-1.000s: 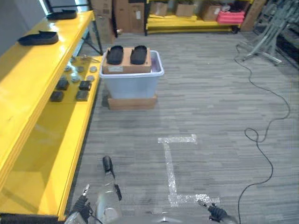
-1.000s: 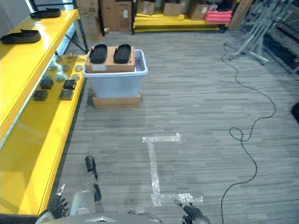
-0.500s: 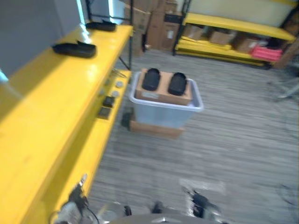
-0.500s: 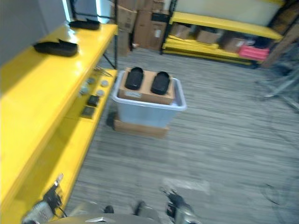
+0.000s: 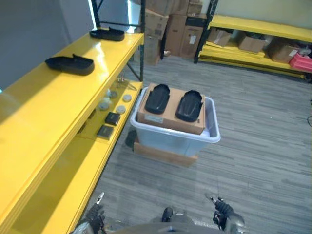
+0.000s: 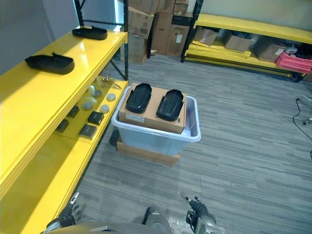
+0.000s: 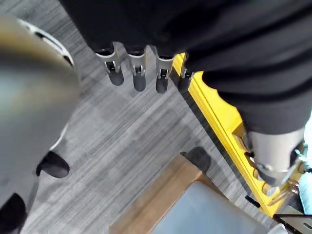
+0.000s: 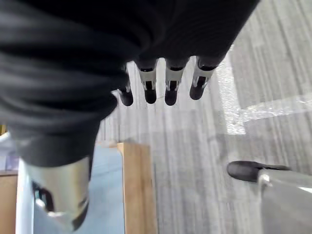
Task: Move parts from the plastic box to the shelf.
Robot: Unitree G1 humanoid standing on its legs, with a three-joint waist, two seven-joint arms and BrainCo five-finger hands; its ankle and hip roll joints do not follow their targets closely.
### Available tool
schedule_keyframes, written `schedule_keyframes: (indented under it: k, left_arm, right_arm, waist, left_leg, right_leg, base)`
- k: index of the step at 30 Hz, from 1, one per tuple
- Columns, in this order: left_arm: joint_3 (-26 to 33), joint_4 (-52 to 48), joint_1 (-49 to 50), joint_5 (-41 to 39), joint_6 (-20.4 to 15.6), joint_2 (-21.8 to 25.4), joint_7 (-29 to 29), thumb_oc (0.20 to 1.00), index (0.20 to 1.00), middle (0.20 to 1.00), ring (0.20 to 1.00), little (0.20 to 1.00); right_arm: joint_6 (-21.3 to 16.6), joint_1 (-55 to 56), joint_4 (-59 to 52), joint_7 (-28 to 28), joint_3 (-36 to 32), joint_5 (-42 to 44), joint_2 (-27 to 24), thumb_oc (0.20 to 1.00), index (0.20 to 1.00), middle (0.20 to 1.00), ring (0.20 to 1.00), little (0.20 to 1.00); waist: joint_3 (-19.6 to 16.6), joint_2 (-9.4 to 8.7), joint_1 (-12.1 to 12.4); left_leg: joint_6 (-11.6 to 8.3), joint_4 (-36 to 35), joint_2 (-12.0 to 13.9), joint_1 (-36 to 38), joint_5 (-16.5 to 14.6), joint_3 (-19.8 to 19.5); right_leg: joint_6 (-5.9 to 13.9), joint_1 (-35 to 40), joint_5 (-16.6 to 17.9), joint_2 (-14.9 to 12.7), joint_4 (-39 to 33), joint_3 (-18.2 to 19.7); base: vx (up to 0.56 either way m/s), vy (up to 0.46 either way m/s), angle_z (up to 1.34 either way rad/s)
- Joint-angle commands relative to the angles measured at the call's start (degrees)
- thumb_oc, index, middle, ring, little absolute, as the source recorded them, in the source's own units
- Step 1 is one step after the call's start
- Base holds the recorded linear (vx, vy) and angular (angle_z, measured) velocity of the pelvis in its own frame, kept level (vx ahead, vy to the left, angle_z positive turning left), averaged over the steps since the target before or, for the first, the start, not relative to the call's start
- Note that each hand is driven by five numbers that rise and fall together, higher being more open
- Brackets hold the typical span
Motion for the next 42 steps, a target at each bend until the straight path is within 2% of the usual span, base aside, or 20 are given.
schedule_keyframes:
  k: [1,2,3,5,6,7,9,11,16,19,21,24,26,27,28,29,31,34,38,42]
  left_arm:
    - [-1.6,-0.6,-1.2,-0.9,-1.0,2.1,-0.4,1.0,1.0,1.0,1.0,1.0]
    - [-1.7,-0.8,-1.8,-1.6,-0.8,2.1,-0.3,1.0,1.0,1.0,1.0,1.0]
    - [-1.8,-0.9,-2.4,-2.8,-0.7,2.1,0.0,1.0,1.0,1.0,1.0,1.0]
    - [-1.4,-0.9,-2.7,-4.1,-1.3,2.6,0.1,1.0,1.0,1.0,1.0,1.0]
    - [-1.2,-0.8,-2.5,-4.9,-1.9,2.7,0.5,1.0,1.0,1.0,1.0,1.0]
    - [-1.0,-0.8,-2.4,-4.9,-1.9,2.7,0.9,1.0,1.0,1.0,1.0,1.0]
    - [-0.6,-1.2,-1.9,-5.0,-1.7,2.7,1.1,1.0,1.0,1.0,1.0,1.0]
    - [0.4,-1.4,-0.9,-5.5,-2.0,2.9,0.5,1.0,1.0,1.0,1.0,1.0]
    - [2.0,-0.5,-0.1,-3.1,-3.0,2.6,0.4,1.0,1.0,1.0,1.0,1.0]
    - [1.9,-0.2,0.1,-1.3,-2.5,2.9,0.5,1.0,1.0,1.0,1.0,1.0]
    - [1.5,0.7,0.1,1.1,-1.9,3.3,0.3,1.0,1.0,1.0,1.0,1.0]
    - [0.3,0.9,0.6,0.9,-2.6,3.4,0.9,1.0,1.0,1.0,1.0,1.0]
    - [-0.6,0.6,-0.2,-0.3,-2.2,3.8,1.6,1.0,1.0,1.0,1.0,1.0]
    - [-1.0,0.3,-1.1,-0.7,-1.7,4.0,2.1,1.0,1.0,1.0,1.0,1.0]
    - [-1.1,0.1,-2.2,-0.9,-1.0,4.5,2.3,1.0,1.0,1.0,1.0,1.0]
    - [-1.1,0.0,-3.2,-0.9,-0.5,5.1,2.6,1.0,1.0,1.0,1.0,1.0]
    - [-1.4,-0.1,-4.3,-2.6,-0.4,5.2,3.5,1.0,1.0,1.0,1.0,1.0]
    - [-1.9,2.3,-5.1,-2.3,-1.1,4.2,3.6,1.0,1.0,1.0,1.0,1.0]
    - [-2.1,4.3,-3.1,2.0,-3.0,3.1,2.5,1.0,1.0,1.0,1.0,1.0]
    - [-1.4,5.0,-1.9,3.8,-3.0,3.2,1.8,1.0,1.0,1.0,1.0,1.0]
  right_arm:
    - [0.9,2.7,2.6,-1.9,-1.4,1.4,-1.2,1.0,1.0,1.0,1.0,1.0]
    - [0.6,2.8,2.9,-1.6,-1.7,1.3,-1.7,1.0,1.0,1.0,1.0,1.0]
    - [0.2,2.8,3.4,-1.2,-2.1,1.2,-2.0,1.0,1.0,1.0,1.0,1.0]
    - [-0.4,2.4,4.0,-0.9,-2.4,0.4,-1.8,1.0,1.0,1.0,1.0,1.0]
    - [-0.4,2.4,3.3,-1.1,-2.3,-0.5,-1.3,1.0,1.0,1.0,1.0,1.0]
    - [-0.2,2.6,2.7,-1.3,-2.1,-0.6,-1.2,1.0,1.0,1.0,1.0,1.0]
    - [0.2,3.2,1.2,-1.6,-1.5,-0.5,-1.2,1.0,1.0,1.0,1.0,1.0]
    - [1.0,4.1,-1.3,-1.7,-0.3,-1.1,-1.7,1.0,1.0,1.0,1.0,1.0]
    - [1.1,2.5,-1.5,-0.9,1.6,0.5,-1.5,1.0,1.0,1.0,1.0,1.0]
    - [1.3,1.8,-1.3,-1.1,2.0,1.1,-0.7,1.0,1.0,1.0,1.0,1.0]
    - [1.6,0.6,-1.1,-2.0,2.5,2.9,0.5,1.0,1.0,1.0,1.0,1.0]
    - [2.5,0.0,-2.1,-2.6,2.7,1.2,1.7,1.0,1.0,1.0,1.0,1.0]
    - [2.1,-0.1,-2.0,-2.5,2.7,0.4,2.4,1.0,1.0,1.0,1.0,1.0]
    - [1.7,-0.3,-1.7,-2.3,2.7,0.6,2.5,1.0,1.0,1.0,1.0,1.0]
    - [0.9,-0.2,-1.1,-1.9,2.4,0.6,2.5,1.0,1.0,1.0,1.0,1.0]
    - [0.5,-0.2,-0.5,-1.4,2.1,0.3,2.6,1.0,1.0,1.0,1.0,1.0]
    - [0.8,-0.5,-0.3,-2.0,2.9,0.2,2.8,1.0,1.0,1.0,1.0,1.0]
    - [-0.8,1.1,1.9,-2.7,2.9,-0.1,4.3,1.0,1.0,1.0,1.0,1.0]
    - [-1.0,2.6,4.0,-3.4,1.6,0.3,4.3,1.0,1.0,1.0,1.0,1.0]
    - [-2.2,2.9,6.2,-3.7,-0.1,2.0,3.7,1.0,1.0,1.0,1.0,1.0]
  waist:
    - [-1.8,-1.79,0.3]
    - [-1.1,-1.76,0.6]
    - [-0.4,-1.54,0.9]
    - [0.8,-1.39,1.2]
    - [1.2,-0.59,1.6]
    - [1.4,-0.07,1.8]
    - [1.8,0.49,2.1]
    - [2.5,0.76,2.6]
    - [2.3,1.15,4.7]
    - [1.1,1.11,6.1]
    - [-0.4,1.01,6.7]
    - [-0.6,1.92,5.3]
    - [-0.1,2.15,4.8]
    - [0.3,2.2,4.7]
    - [0.6,2.14,4.4]
    - [1.0,2.16,4.2]
    - [1.2,2.4,3.6]
    - [0.4,1.21,3.2]
    - [-0.9,0.06,3.4]
    - [-1.7,0.35,3.6]
  left_leg:
    - [0.06,14.3,2.6,-10.4,1.6,0.3]
    - [0.1,16.0,2.6,-14.0,2.2,-0.7]
    - [0.38,13.8,1.8,-15.1,2.1,-0.6]
    - [1.28,4.9,0.0,-14.8,1.4,1.5]
    - [0.38,-11.9,-0.7,-16.8,7.8,3.4]
    - [-0.33,-17.8,-0.3,-17.6,11.9,3.4]
    - [-1.03,-23.4,0.6,-19.6,16.2,3.5]
    - [-1.22,-26.2,1.0,-23.1,18.1,2.6]
    - [-0.08,-21.5,0.7,-22.8,16.6,4.1]
    - [1.29,-20.5,-1.1,-22.0,14.9,5.3]
    - [4.02,-22.7,-4.9,-18.9,12.6,6.2]
    - [6.8,-26.4,-7.9,-14.4,9.9,6.0]
    - [6.24,-27.4,-8.1,-12.8,9.5,5.5]
    - [5.38,-27.6,-7.7,-12.4,9.6,5.2]
    - [4.91,-27.8,-7.4,-11.6,9.2,4.6]
    - [4.94,-28.1,-6.9,-10.8,8.7,4.1]
    - [4.62,-29.2,-5.3,-10.2,9.2,4.3]
    - [3.47,-29.3,-2.9,-9.0,9.5,4.3]
    - [2.38,-29.5,-1.4,-7.5,9.4,4.4]
    - [1.61,-29.6,-0.8,-6.9,9.4,4.4]
  right_leg:
    - [3.88,3.1,5.6,1.1,-13.1,0.5]
    - [3.44,4.0,5.3,1.8,-13.9,0.2]
    - [3.44,4.7,4.9,2.3,-14.6,0.1]
    - [4.07,6.0,4.1,2.3,-15.2,0.3]
    - [5.42,7.2,4.0,2.1,-15.6,0.2]
    - [5.84,7.7,4.2,2.2,-15.6,0.5]
    - [6.08,9.1,4.9,2.1,-15.6,0.3]
    - [6.07,10.7,5.1,1.8,-15.4,0.0]
    - [4.47,11.8,-0.7,1.7,-9.3,-1.5]
    - [3.89,14.3,-4.8,1.9,-6.6,-2.3]
    - [5.52,12.8,-5.7,0.7,2.0,-3.0]
    - [8.84,4.1,-2.2,-2.6,14.2,-1.2]
    - [8.82,3.0,-1.8,-3.3,9.6,-1.4]
    - [8.64,3.4,-1.6,-3.9,4.1,-2.1]
    - [9.02,2.2,1.8,-5.7,-1.5,-2.1]
    - [9.47,0.5,4.4,-7.0,-3.0,-1.5]
    - [10.18,0.5,4.4,-6.8,-4.8,-1.7]
    - [11.45,3.0,5.5,-6.0,-10.2,-2.9]
    - [10.81,6.0,6.0,-5.0,-13.6,-4.0]
    - [10.19,7.5,5.6,-4.3,-15.2,-4.2]
  base:
    - [0.15,-0.229,-0.15]
    - [0.14,-0.149,-0.09]
    - [0.12,-0.068,0.13]
    - [0.22,0.069,0.04]
    - [0.37,0.179,-0.19]
    - [0.39,0.188,-0.14]
    - [0.29,0.131,-0.12]
    - [0.34,0.178,-0.22]
    - [0.27,0.107,-0.32]
    - [0.29,0.107,-0.09]
    - [0.3,0.177,-0.28]
    - [0.2,0.143,-0.39]
    - [0.07,-0.115,-0.16]
    - [-0.01,-0.232,0.19]
    - [-0.04,-0.301,0.24]
    - [-0.06,-0.253,0.18]
    - [-0.05,-0.245,0.19]
    - [0.08,-0.257,0.24]
    - [0.14,-0.19,0.36]
    - [0.05,-0.034,0.06]
